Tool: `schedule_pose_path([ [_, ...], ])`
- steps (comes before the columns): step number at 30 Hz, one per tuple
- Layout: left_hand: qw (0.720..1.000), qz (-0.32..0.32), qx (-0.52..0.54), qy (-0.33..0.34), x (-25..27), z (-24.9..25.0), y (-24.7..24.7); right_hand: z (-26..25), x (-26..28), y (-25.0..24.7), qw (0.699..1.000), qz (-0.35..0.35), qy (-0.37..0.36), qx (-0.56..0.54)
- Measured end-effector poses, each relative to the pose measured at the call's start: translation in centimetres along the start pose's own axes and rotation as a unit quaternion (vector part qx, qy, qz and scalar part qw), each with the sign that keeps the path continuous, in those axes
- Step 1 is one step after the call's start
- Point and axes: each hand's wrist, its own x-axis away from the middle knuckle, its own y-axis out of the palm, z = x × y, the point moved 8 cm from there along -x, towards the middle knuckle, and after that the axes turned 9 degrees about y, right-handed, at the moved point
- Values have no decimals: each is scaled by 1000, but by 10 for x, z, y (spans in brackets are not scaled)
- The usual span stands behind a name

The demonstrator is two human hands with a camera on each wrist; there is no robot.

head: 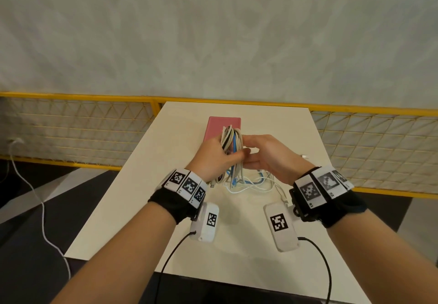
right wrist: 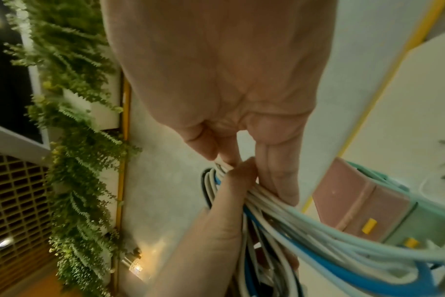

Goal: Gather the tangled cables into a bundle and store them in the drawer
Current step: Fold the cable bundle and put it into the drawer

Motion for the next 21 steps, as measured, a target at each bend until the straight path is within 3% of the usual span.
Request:
schedule_pose_path([
  [4, 996, 70, 17, -56, 2, -14, -9, -7, 2, 5, 992, 17, -6, 129],
  [6, 990, 94, 68, -83, 3, -19, -14, -10, 4, -1, 982, 59, -40, 174],
  [8, 980, 103, 138, -96, 1, -20, -17, -8, 2, 0, 974, 53, -78, 205],
  [11, 967, 106, 217, -85, -3, -11, -19, 3, -7, 20, 963, -16, -131, 233],
  [14, 950, 136, 275, -57, -7, 3, -25, 16, -17, 32, 944, 16, -178, 278],
  [17, 941, 171, 285, -56, -8, 5, -35, 32, -28, 30, 927, 45, -173, 329],
  [21, 940, 188, 282, -45, -4, 1, -41, 28, -35, 31, 927, -5, -123, 354],
])
